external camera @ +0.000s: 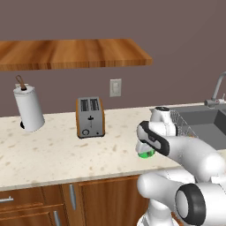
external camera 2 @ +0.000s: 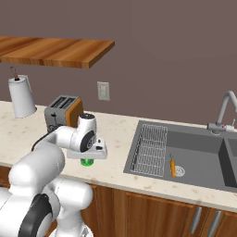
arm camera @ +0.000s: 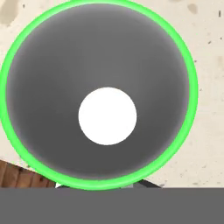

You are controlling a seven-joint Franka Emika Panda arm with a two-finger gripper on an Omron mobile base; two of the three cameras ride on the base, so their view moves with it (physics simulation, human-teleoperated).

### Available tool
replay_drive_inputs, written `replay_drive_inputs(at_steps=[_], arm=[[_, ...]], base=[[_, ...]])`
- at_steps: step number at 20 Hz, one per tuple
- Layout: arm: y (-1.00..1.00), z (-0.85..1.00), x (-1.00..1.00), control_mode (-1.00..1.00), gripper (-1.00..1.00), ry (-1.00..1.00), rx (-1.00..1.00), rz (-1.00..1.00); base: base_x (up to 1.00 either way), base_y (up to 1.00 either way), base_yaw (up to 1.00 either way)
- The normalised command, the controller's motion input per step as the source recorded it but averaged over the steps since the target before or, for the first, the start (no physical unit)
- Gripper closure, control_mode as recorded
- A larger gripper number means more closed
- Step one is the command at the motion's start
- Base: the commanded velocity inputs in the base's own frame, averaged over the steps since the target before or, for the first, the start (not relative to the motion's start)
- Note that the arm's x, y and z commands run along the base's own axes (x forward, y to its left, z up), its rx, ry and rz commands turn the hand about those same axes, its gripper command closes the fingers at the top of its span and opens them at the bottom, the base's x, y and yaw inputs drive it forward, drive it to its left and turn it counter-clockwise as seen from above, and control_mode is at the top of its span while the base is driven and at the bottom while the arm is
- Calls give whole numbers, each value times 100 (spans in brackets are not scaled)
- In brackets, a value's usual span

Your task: Clear the mugs and bowl far away from the sink.

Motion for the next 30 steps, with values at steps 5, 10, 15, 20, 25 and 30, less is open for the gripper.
replay_drive_inputs(at_steps=[5,10,15,20,25,30], arm=[[4,93,-69,-100,100,-39,-5,0],[5,100,-40,-100,100,-16,-1,-1],[5,100,-20,-100,100,15,0,-7],[0,100,-44,-100,100,23,6,-7],[0,87,-71,-100,100,-11,-1,-6],[0,31,-69,-100,100,-26,-6,-4]], base=[[0,0,0],[0,0,0],[0,0,0],[0,0,0],[0,0,0],[0,0,0]])
